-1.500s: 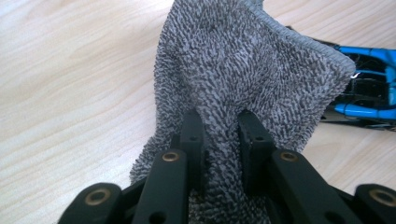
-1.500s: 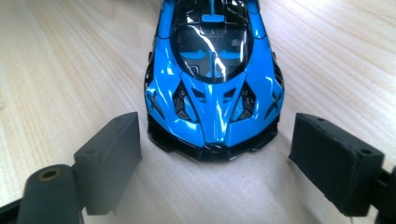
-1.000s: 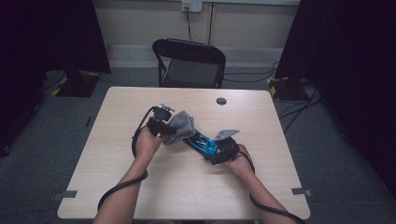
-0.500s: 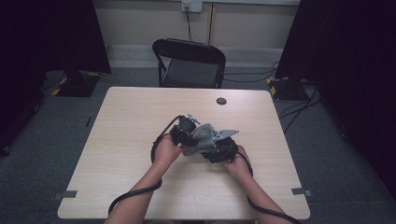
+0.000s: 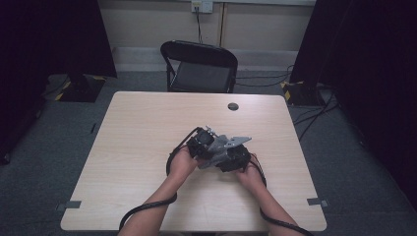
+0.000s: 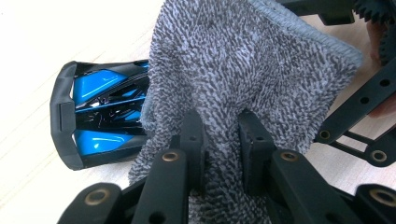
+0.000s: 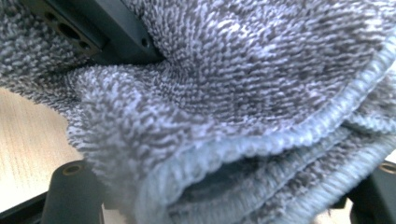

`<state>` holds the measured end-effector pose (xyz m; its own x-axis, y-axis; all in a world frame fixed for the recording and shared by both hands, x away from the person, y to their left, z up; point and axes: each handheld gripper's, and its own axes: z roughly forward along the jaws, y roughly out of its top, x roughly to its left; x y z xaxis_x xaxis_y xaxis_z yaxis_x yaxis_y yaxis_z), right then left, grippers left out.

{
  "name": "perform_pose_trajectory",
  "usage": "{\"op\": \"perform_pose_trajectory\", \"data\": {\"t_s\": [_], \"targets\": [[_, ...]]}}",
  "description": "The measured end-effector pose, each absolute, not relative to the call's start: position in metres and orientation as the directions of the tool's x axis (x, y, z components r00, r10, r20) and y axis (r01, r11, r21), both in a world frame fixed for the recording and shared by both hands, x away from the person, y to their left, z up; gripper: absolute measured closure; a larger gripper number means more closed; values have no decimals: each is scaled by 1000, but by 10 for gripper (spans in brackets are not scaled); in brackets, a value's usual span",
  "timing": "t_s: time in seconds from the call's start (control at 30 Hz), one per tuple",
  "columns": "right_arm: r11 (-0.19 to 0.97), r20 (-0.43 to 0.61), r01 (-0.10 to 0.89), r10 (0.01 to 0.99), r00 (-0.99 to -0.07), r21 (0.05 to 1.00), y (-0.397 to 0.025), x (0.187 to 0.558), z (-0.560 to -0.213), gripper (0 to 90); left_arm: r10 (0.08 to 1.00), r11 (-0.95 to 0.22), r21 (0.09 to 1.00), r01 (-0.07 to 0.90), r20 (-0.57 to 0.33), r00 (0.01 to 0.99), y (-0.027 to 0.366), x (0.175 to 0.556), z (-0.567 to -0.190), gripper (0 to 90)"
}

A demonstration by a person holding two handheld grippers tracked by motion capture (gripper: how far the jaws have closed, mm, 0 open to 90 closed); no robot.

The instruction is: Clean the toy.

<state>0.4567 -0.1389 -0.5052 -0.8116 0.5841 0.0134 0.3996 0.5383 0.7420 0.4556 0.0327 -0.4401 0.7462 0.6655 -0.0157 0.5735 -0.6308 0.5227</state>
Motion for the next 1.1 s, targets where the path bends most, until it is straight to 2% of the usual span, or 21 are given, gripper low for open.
{"op": "perform_pose_trajectory", "data": {"t_s": [0.6,1.1], "targets": [[534,18,404,587,-809,743,-139,456,-505,253,668,-639,520,567,9,744,33,456,-438,750],[530,19,411,596,-803,742,-138,456,-505,254,706,-618,508,600,24,707,48,467,-435,751]]}}
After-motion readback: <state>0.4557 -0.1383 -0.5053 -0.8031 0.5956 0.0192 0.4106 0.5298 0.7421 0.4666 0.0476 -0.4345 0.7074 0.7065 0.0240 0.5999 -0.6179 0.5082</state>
